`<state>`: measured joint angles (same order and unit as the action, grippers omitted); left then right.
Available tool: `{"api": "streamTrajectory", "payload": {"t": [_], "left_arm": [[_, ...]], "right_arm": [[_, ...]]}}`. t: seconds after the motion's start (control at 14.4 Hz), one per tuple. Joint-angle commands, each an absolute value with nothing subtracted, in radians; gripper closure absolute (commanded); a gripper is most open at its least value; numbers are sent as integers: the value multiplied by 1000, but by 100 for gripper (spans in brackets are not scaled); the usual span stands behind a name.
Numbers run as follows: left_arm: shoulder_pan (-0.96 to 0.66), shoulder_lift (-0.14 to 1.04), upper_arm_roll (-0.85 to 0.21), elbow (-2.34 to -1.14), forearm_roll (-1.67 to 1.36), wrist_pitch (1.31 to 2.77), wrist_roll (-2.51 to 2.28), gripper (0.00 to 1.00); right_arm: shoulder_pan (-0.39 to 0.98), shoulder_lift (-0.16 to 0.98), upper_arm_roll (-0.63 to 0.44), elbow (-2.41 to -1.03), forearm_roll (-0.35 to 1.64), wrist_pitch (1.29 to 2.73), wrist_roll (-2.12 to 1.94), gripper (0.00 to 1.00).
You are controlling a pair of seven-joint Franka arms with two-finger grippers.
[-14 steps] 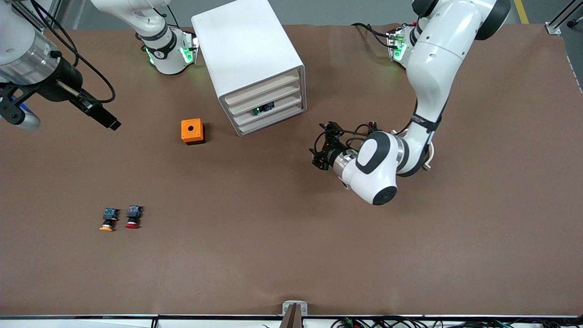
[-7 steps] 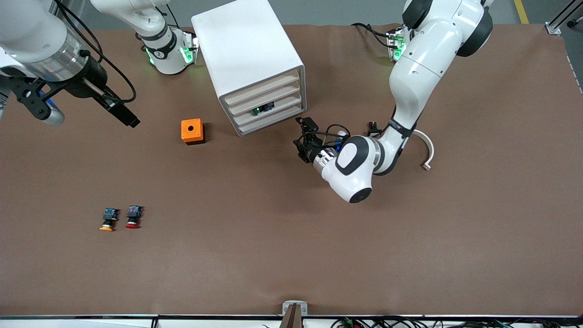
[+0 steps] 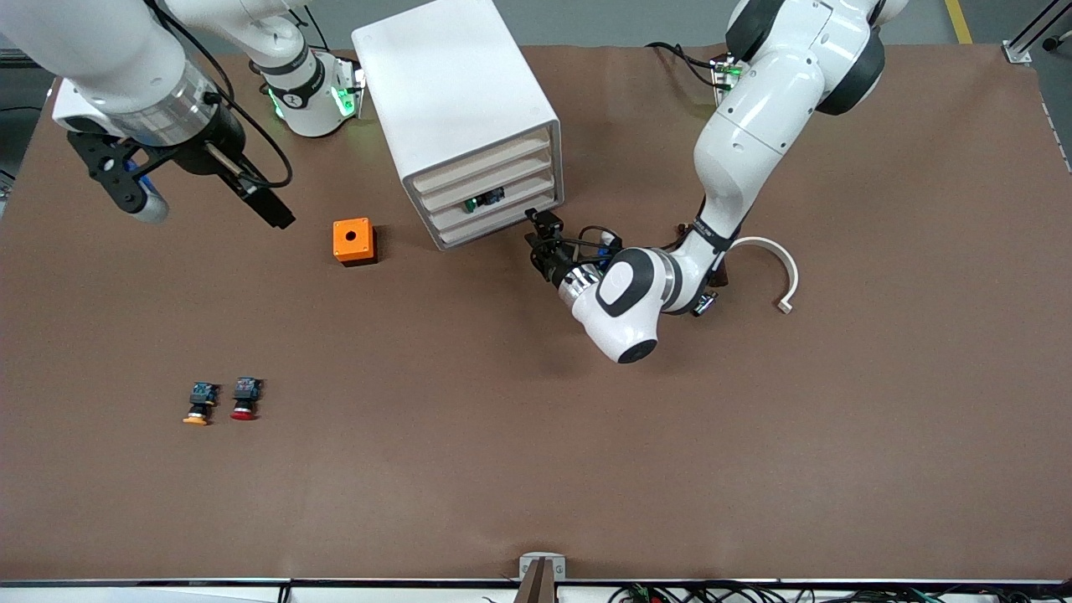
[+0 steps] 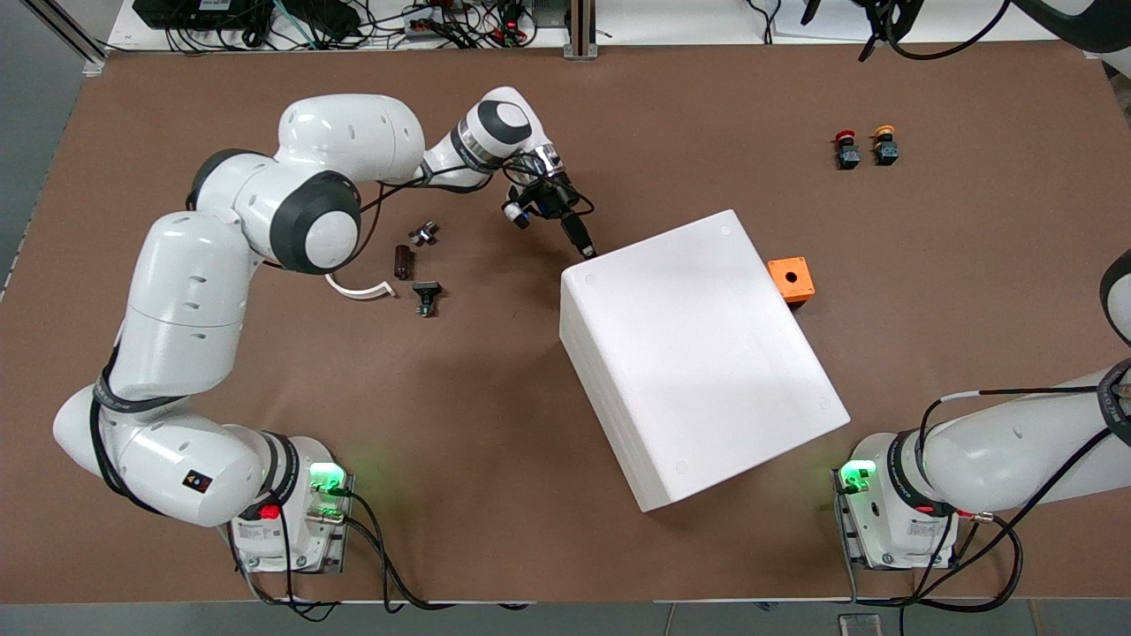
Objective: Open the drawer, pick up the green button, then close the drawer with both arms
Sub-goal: 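Reach the left gripper to the handle of the white drawer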
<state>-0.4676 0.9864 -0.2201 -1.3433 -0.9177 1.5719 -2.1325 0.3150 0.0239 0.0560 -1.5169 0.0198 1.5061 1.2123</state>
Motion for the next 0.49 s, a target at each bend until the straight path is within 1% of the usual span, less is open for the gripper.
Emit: {"api": "streamTrajectory", "payload": {"t": [0.0,0.42], "left_arm": [[-488,1008,-222,-1339,-945,1539,-2155,44],[-528,1014,-222,-1397,-946,1480,-2157,44]], "right_arm": [[353,29,48,-1522,23,1509,1281,0],[405,41,48,-1525,23,1512,1373,0]]}}
